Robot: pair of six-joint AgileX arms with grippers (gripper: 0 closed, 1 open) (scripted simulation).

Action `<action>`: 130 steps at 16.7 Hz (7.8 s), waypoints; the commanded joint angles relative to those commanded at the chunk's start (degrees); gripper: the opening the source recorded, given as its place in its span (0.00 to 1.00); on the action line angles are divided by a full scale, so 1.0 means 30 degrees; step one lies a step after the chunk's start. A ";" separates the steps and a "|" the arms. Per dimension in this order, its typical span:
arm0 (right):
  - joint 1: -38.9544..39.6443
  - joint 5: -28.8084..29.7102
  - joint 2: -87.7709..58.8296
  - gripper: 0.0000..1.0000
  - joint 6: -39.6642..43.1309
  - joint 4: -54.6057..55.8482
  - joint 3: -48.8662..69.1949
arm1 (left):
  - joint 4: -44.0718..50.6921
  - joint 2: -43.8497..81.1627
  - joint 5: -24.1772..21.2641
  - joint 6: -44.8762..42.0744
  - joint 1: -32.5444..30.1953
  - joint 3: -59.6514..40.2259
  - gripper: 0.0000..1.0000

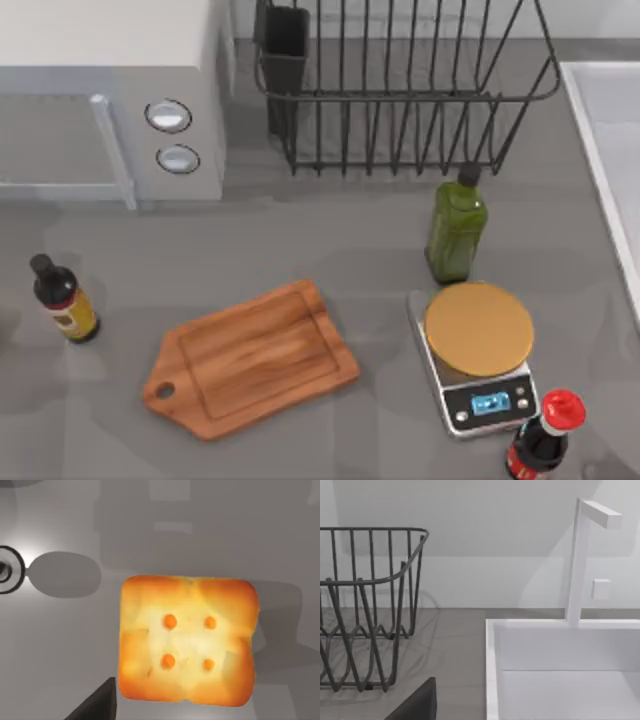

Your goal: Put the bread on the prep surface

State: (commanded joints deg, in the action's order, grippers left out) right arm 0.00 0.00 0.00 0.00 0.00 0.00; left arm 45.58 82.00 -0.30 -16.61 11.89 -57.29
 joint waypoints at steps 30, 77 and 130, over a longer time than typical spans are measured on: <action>0.0000 0.0000 0.0000 1.00 0.0000 0.0000 0.0000 | -0.0393 0.9540 0.0082 -0.1707 0.1128 -0.2564 0.85; 0.0000 0.0000 0.0000 1.00 0.0000 0.0000 0.0000 | 0.7154 0.5560 0.0428 0.1238 -0.0282 -0.7598 0.00; 0.0000 0.0000 0.0000 1.00 0.0000 0.0000 0.0000 | 0.1754 0.9052 -0.0062 4.7193 -1.6022 -0.4115 0.53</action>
State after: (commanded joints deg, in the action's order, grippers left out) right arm 0.00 0.00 0.00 0.00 0.00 0.00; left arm 50.84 109.15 -0.48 124.97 -36.17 -69.63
